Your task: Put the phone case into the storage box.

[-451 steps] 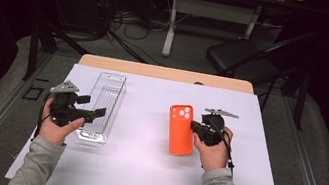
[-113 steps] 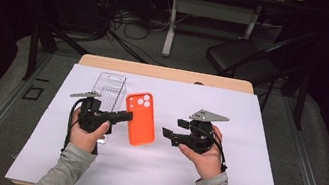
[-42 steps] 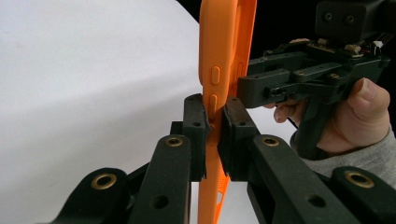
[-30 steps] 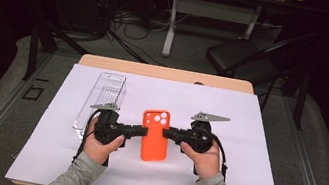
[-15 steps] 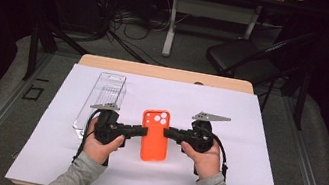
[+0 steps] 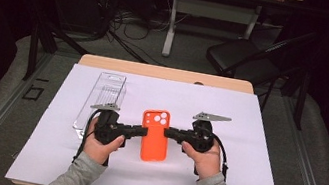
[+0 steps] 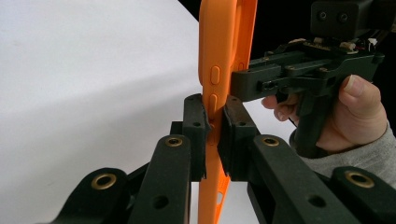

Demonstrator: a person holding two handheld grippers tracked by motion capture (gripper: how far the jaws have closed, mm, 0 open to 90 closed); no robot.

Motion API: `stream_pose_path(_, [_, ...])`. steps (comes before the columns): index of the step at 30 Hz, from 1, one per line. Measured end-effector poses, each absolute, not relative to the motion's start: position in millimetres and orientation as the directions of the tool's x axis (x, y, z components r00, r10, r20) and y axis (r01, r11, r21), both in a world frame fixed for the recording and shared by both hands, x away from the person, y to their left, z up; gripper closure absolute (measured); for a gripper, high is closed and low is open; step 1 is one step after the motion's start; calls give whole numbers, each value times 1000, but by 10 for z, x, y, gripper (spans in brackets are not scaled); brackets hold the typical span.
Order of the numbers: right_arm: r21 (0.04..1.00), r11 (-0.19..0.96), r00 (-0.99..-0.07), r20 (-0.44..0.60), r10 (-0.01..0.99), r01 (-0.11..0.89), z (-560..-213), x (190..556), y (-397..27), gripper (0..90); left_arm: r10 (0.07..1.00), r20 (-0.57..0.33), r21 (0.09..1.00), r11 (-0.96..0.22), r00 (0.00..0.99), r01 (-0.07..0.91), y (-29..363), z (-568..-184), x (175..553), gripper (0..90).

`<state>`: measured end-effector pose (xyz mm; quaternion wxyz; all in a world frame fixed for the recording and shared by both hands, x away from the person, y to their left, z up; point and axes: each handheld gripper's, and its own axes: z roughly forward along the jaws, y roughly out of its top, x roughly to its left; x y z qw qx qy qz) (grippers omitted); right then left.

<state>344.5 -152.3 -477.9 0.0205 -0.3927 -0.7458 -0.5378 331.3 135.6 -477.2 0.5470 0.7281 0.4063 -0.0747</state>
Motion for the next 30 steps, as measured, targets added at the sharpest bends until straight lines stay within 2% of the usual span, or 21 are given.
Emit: stream_pose_path(30, [778,89,-678,478,558,622,-4790,3445,-1526,831,507,-556,735,-69,658,675,1362,-4776,3318,810])
